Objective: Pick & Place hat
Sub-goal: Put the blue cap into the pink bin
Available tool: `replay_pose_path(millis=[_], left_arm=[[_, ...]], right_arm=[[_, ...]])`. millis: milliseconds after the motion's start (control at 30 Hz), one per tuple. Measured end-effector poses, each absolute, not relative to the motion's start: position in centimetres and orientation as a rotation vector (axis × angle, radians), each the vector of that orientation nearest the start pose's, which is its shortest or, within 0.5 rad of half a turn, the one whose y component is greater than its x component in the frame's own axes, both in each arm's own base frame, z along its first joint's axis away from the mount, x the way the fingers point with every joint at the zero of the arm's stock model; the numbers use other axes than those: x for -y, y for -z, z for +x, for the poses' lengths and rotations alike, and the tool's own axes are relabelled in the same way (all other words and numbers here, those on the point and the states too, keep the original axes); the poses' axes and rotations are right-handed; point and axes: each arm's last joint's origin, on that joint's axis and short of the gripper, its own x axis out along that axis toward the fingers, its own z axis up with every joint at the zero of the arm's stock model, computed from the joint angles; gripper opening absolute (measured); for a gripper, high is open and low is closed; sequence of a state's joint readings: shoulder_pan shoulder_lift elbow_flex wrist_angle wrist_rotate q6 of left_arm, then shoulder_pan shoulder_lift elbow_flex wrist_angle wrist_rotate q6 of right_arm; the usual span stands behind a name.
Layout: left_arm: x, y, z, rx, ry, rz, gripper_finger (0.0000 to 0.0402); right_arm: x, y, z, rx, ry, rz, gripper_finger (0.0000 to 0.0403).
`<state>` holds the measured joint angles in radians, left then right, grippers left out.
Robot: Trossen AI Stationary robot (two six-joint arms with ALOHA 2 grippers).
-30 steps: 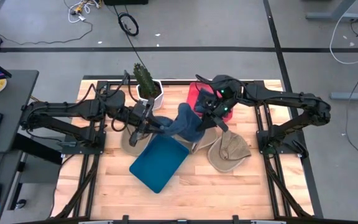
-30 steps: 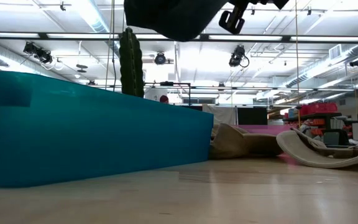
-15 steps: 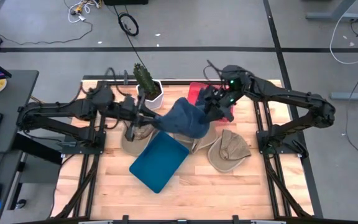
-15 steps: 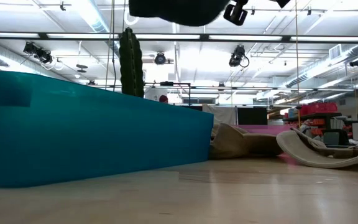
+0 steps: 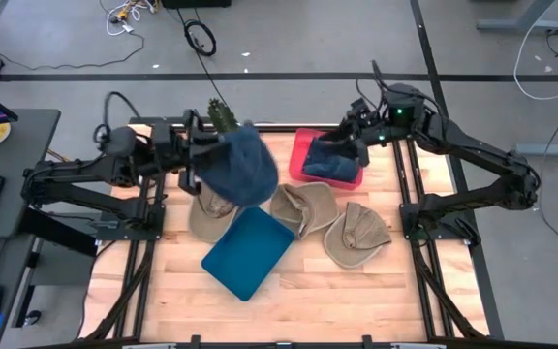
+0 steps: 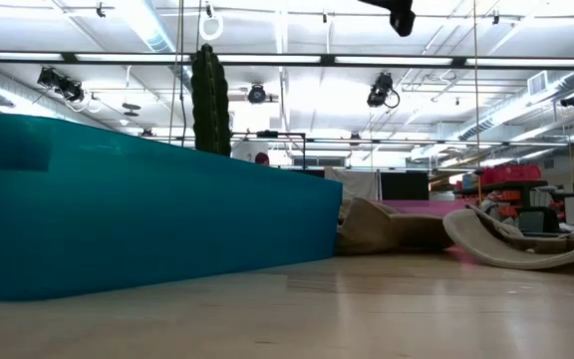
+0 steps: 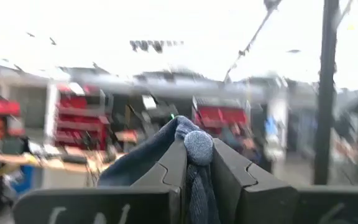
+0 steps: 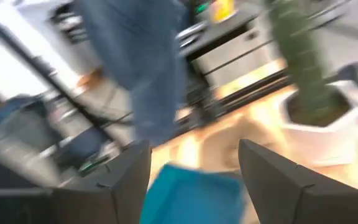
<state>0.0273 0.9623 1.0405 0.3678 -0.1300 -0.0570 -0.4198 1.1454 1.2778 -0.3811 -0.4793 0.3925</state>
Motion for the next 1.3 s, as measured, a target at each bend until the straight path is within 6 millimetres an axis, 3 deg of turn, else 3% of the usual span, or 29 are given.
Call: replay_pose_path(millis=[267,433,567,800,1033,1300], left_arm=[[-1.4,-45.3,18.8,0.594,-0.322,-0.063,0.0048],[-1.5,-45.5,18.7,0.628,-0.362,-0.081,0.0048],[-1.5,-45.6,18.6,0.642,-0.364,-0.082,0.0048],[-1.8,-45.7,18.5,0.658,-0.381,-0.087,0.0048],[-1.9,-45.5,18.8,0.647,-0.387,-0.086,0.0048],[-2.0,-45.1,19.8,0.629,-0.387,-0.083,0.0048]], right_arm=[[8.0,-39.8,23.7,-0.213,0.101,0.563,0.0243],[7.6,-38.0,25.2,0.034,0.031,0.649,0.0243],[7.9,-35.4,26.7,0.213,-0.046,0.794,0.0244],[8.5,-32.1,29.6,0.306,-0.108,0.887,0.0276],[8.6,-31.9,32.3,0.342,-0.219,0.906,0.0306],[8.9,-32.9,35.3,0.345,-0.266,0.885,0.0300]])
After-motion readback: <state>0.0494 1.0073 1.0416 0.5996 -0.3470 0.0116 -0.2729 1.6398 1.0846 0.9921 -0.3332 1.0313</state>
